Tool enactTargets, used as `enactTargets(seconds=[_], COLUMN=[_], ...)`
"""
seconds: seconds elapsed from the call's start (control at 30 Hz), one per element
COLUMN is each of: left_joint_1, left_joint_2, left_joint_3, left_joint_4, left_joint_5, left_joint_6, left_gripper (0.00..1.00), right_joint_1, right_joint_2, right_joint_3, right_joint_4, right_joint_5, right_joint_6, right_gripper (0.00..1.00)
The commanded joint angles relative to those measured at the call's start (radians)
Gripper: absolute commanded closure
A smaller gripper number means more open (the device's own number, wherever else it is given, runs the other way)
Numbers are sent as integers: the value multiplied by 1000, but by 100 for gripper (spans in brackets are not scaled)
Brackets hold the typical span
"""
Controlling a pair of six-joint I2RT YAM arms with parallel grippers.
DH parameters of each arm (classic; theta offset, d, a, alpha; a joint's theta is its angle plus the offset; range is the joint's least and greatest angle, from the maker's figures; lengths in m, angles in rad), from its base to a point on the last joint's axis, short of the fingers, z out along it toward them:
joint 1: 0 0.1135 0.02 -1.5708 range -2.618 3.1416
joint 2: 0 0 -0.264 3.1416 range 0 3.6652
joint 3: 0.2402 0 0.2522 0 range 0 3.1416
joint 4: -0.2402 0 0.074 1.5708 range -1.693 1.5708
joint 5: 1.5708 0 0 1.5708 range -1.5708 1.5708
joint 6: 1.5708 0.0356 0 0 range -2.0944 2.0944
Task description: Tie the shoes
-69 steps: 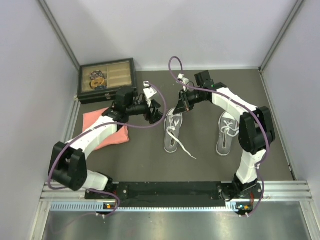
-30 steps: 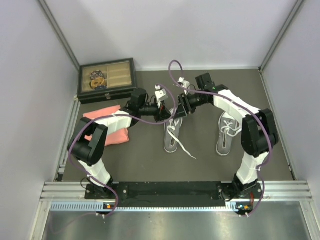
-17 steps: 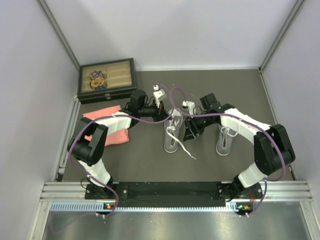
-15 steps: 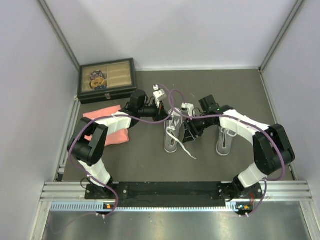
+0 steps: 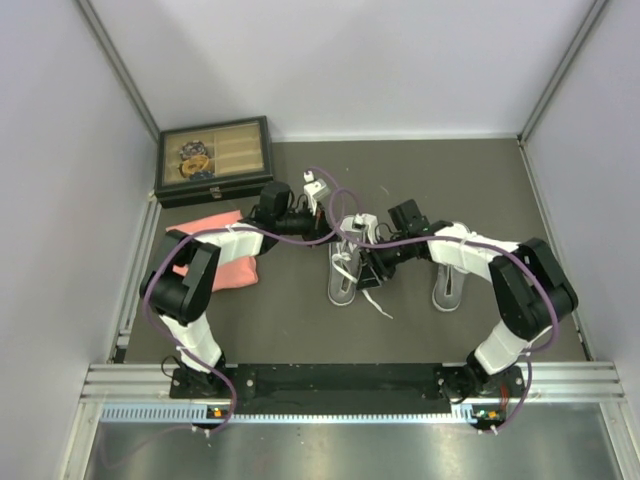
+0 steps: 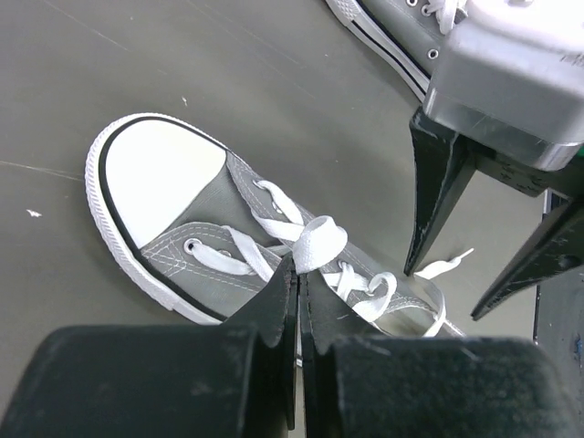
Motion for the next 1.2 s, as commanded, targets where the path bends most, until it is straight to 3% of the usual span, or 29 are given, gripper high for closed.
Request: enactTargets(seconds=[0.0,0.13,0.23,0.27,0.3,0.63,1.17], left_joint_1=[3,6,6,8,8,78,216], left_joint_2=[-1,4,7,5,7,-64,-108], left_joint_3=[-3,-7,-5,-5,-2,4,49], left_joint_4=[54,65,67,67,62,-71,-406], left_joint_5=[23,23,14,15,15,38,-60], left_joint_6=[-19,-30,-39,-39,-39,42,280], left_gripper=[100,100,100,100,100,100,100], right_joint_1=[12,18,22,21,22,-52,-244], right_joint_2=[11,22,21,16,5,-200,-156], right_joint_3=[-29,-44,-33,-29,-21,5,60], right_joint_4=[108,140,127,116,91,-113,-370], right_joint_5=[-33,-27,-42,-44,-45,-45,-30], right_joint_6=[-12,3,11,8,2,-11,-81], right_gripper=[54,61,79,97,100,100,100])
